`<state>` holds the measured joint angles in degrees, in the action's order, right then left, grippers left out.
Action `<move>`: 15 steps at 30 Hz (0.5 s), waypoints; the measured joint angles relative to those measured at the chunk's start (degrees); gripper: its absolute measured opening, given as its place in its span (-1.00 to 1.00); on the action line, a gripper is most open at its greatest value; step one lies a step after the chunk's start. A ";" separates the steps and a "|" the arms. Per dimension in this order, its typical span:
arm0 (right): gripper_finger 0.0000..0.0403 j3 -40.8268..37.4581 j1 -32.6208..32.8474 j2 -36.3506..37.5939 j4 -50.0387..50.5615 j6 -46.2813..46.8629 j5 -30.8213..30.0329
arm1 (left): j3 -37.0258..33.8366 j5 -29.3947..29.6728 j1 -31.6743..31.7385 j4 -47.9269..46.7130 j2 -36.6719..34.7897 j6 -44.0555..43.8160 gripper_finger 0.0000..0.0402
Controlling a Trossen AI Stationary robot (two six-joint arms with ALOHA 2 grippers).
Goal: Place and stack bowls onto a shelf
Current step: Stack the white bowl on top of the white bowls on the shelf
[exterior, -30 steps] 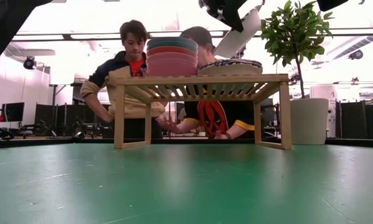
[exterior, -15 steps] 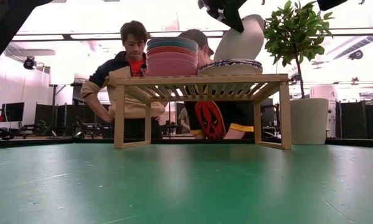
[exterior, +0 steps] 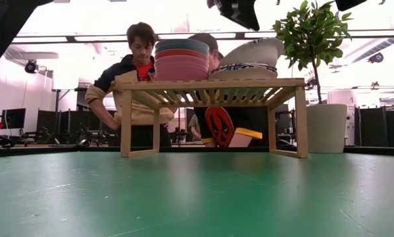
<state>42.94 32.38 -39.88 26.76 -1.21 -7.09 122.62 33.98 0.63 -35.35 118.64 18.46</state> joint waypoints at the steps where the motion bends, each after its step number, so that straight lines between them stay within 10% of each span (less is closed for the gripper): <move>1: -0.96 0.00 0.00 0.04 0.00 0.00 0.00 | 0.65 0.00 -0.25 -0.48 -0.01 -0.35 -0.22; 15: -0.96 0.00 0.00 0.04 0.00 -0.26 -0.38 | 3.69 -7.67 -0.46 9.47 3.59 -6.56 -0.38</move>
<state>42.94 32.38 -39.83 26.76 -1.48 -7.47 126.31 26.30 0.18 -25.87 122.23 11.90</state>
